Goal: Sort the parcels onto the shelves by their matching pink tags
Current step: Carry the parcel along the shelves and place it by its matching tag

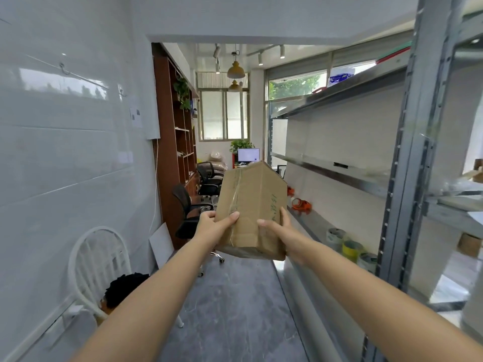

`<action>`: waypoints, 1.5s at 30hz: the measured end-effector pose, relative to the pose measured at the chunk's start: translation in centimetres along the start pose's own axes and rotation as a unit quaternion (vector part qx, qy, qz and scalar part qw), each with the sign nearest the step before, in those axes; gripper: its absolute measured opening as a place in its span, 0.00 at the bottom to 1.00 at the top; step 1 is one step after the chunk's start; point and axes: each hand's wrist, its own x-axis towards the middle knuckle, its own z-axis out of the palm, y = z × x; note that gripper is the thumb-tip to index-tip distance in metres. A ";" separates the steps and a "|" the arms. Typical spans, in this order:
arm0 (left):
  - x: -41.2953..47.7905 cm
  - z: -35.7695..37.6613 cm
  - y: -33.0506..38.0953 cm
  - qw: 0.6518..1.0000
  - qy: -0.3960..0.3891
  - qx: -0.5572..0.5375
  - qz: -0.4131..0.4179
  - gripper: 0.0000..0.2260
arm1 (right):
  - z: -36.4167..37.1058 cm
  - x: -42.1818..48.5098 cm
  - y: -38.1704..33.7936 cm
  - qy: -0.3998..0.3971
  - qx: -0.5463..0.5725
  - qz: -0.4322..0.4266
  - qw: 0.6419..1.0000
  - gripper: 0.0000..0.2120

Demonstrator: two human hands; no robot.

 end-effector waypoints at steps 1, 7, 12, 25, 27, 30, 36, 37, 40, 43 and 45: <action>-0.2 0.3 0.2 1.000 -0.002 -0.006 0.004 0.38 | 0.0 0.0 0.0 0.003 0.009 0.001 1.000 0.65; -0.7 1.3 1.4 0.997 -0.025 -0.069 -0.007 0.20 | -1.3 -0.7 -1.4 0.016 0.028 -0.012 0.999 0.52; -0.1 0.0 2.2 0.994 -0.026 -0.094 -0.040 0.21 | -3.3 -1.3 -2.7 -0.006 0.082 -0.019 0.996 0.37; -0.3 -0.1 2.0 0.968 -0.194 -0.106 -0.118 0.25 | -3.9 -1.2 -2.4 -0.124 0.256 0.009 0.959 0.35; -0.3 -0.1 2.1 0.968 -0.178 -0.148 -0.100 0.27 | -4.0 -1.2 -2.2 -0.119 0.263 0.014 0.957 0.32; -0.1 0.2 2.3 0.971 -0.113 -0.201 -0.061 0.22 | -3.8 -1.3 -2.1 -0.057 0.201 0.018 0.978 0.25; 0.4 0.1 2.1 0.964 -0.065 -0.254 -0.049 0.13 | -4.0 -1.0 -3.2 0.025 0.191 -0.031 0.981 0.09; 0.5 0.2 2.0 0.964 -0.056 -0.256 -0.046 0.13 | -4.2 -0.8 -3.3 0.033 0.183 -0.041 0.982 0.11; 0.4 1.2 2.0 0.964 -0.044 -0.258 -0.032 0.13 | -4.9 -0.3 -2.8 0.029 0.144 -0.063 0.987 0.16; 0.1 2.6 2.3 0.953 -0.076 -0.291 -0.031 0.13 | -5.0 -0.5 -2.2 0.024 0.141 -0.056 0.988 0.17; -0.5 3.7 2.7 0.946 -0.115 -0.301 -0.029 0.16 | -4.9 -0.6 -1.8 0.036 0.158 -0.041 0.986 0.19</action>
